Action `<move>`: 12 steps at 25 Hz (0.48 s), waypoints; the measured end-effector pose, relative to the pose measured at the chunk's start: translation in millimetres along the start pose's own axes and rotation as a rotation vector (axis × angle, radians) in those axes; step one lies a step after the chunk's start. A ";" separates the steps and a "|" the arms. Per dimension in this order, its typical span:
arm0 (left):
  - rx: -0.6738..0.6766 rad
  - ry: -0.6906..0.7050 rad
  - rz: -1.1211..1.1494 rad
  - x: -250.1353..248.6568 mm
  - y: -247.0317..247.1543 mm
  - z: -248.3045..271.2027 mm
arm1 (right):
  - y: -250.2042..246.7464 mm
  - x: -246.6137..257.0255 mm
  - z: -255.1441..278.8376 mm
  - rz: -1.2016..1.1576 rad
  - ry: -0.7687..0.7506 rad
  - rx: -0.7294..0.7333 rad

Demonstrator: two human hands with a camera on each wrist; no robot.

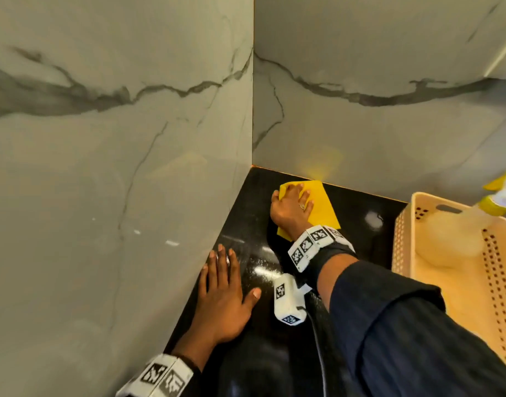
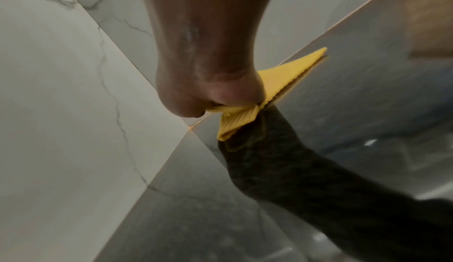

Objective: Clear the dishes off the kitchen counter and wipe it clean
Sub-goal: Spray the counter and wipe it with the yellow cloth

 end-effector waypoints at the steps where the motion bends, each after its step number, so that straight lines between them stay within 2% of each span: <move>1: 0.021 -0.008 0.000 0.7 -0.8 -0.5 | 5.0 15.0 -9.6 0.028 -0.034 0.019; 5: 0.073 -0.007 0.008 -2.0 -4.1 -0.4 | 23.5 56.6 -17.4 0.177 -0.382 0.183; 8: 0.120 -0.011 -0.004 -2.6 -5.5 -1.9 | 20.7 35.9 7.3 0.323 -0.590 0.324; 10: 0.164 -0.018 0.001 -5.5 -7.8 0.1 | 13.1 8.0 23.5 0.352 -0.648 0.377; 12: 0.181 -0.012 0.015 -6.8 -9.4 0.8 | -7.8 -20.2 17.8 0.361 -0.603 0.288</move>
Point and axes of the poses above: each hand's wrist, its own z-axis away from the middle knuckle, its own y-axis out of the palm, x = y × z, the point moved 5 cm from there along -z, towards the middle knuckle, and after that the axes turned 4 degrees about z, right-handed, at the moved point
